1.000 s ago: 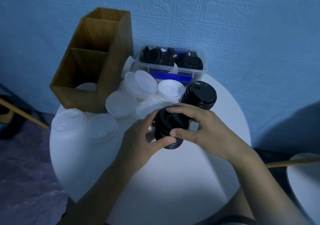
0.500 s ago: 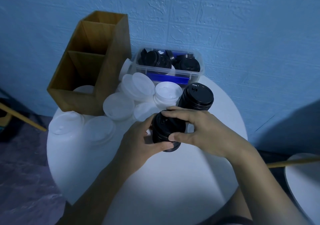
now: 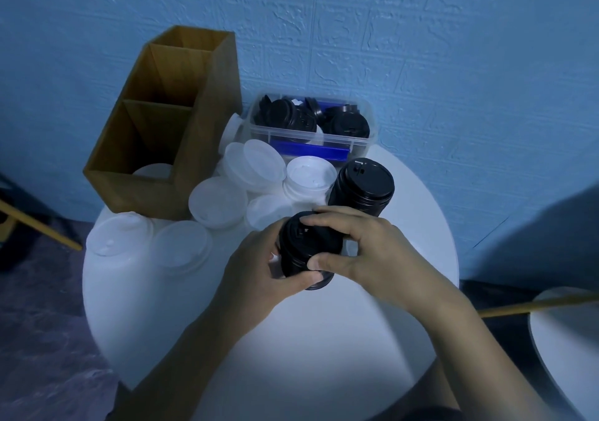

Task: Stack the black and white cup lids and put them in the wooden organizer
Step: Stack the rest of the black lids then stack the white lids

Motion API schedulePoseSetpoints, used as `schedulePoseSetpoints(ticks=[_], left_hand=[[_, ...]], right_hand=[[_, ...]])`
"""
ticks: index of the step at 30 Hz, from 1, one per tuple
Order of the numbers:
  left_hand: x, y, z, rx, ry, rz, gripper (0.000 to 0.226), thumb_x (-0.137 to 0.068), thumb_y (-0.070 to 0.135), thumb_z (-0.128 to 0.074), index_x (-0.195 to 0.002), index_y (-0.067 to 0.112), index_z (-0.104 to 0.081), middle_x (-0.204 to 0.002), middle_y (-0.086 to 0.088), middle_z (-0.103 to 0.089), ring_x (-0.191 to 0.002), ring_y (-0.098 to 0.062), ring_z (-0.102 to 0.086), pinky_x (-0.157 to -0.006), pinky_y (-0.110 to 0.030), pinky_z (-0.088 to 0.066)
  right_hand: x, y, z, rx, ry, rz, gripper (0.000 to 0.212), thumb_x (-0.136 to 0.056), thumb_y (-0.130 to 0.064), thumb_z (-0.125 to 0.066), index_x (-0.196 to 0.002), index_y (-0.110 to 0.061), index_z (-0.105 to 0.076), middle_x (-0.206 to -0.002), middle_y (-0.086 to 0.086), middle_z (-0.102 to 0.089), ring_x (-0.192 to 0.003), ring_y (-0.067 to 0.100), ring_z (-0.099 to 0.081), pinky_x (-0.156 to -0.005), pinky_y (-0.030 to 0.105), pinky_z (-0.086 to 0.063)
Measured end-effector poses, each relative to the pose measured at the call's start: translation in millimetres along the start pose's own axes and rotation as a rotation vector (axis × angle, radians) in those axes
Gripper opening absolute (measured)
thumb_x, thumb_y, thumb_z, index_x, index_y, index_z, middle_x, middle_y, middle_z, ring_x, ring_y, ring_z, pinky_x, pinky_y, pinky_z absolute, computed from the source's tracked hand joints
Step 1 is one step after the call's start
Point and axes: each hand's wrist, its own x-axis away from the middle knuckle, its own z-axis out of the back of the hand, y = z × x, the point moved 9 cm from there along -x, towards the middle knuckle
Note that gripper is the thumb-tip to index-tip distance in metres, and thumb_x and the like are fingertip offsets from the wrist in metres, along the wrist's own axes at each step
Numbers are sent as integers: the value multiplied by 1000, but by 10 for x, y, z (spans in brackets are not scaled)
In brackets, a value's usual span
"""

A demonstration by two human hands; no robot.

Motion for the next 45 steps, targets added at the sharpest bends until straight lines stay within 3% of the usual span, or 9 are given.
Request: schedulePoseSetpoints(ticks=[3,8,12,16,20,25,30,34,45], left_hand=[[19,-74,-43,-26,-10,18,93,-64,66,-73,-144,61,-26,-117,32,-55,-112,1,-56,-88,-18,-50],[-13,22,-4,-41,23,-68,82,-68,64,-70,-139,62,-30,-118,48,-49,-107,0,-61,-82,-32,-60],[-53,7,-17,-17,17,-65,83,-66,58,-71,-141,55,-34,-119,43,-53,-109,5,-59,-82,-17,-55],[-48,-39,-27,-61,16,-43,86,-64,60,-71,-142,57,-33,-118,41,-51,-111,4,-54,-86,-18,-50],[-24,-1,-35,-86,-7,-33,84,-62,67,-67,-132,78,-21,-118,50,-44,-111,3,-51,-89,-23,-49],[-22,8,-12,-67,-3,-22,84,-61,68,-67,-128,81,-18,-116,42,-49,-112,7,-48,-89,-20,-48],[-24,4,16,-86,-4,-17,85,-61,70,-66,-128,82,-16,-117,50,-42,-114,14,-43,-91,-21,-46],[-17,16,25,-70,1,-23,86,-64,63,-74,-124,85,-16,-115,49,-45,-112,15,-43,-87,-9,-42],[31,116,74,-118,30,-58,100,-68,40,-88,-125,84,-19,-115,57,-39,-111,20,-42,-80,1,-38]], right_hand=[[8,17,-12,-6,10,-7,53,-81,-42,-81,-131,-44,-61,-133,-31,-56,-122,-9,-50,-102,14,-39],[-49,-10,-9,53,-32,-36,57,-81,-49,-79,-133,-44,-58,-130,-28,-60,-116,-6,-53,-98,14,-42],[-210,17,173,-9,-89,-66,45,-79,-61,-74,-119,-39,-70,-111,-25,-70,-105,-3,-64,-99,31,-50],[-580,-27,664,112,179,-26,13,-94,-40,-66,-95,-31,-75,-90,-20,-72,-92,5,-65,-92,32,-49],[-1123,103,870,365,291,-118,18,-97,-27,-57,-97,-27,-75,-96,-4,-73,-99,27,-62,-77,32,-39],[-1677,195,684,563,193,-112,24,-90,-17,-55,-67,-16,-48,-80,7,-58,-87,38,-57,-69,34,-34],[-1866,204,507,637,124,-106,17,-89,-8,-50,-87,-15,-66,-96,13,-69,-84,34,-59,-69,33,-39],[-1825,229,539,596,139,-88,27,-93,-7,-51,-100,-21,-74,-105,9,-72,-102,34,-63,-78,33,-43],[-1605,243,555,488,124,-88,28,-94,-10,-54,-91,-28,-75,-100,-1,-75,-96,25,-65,-79,32,-49]])
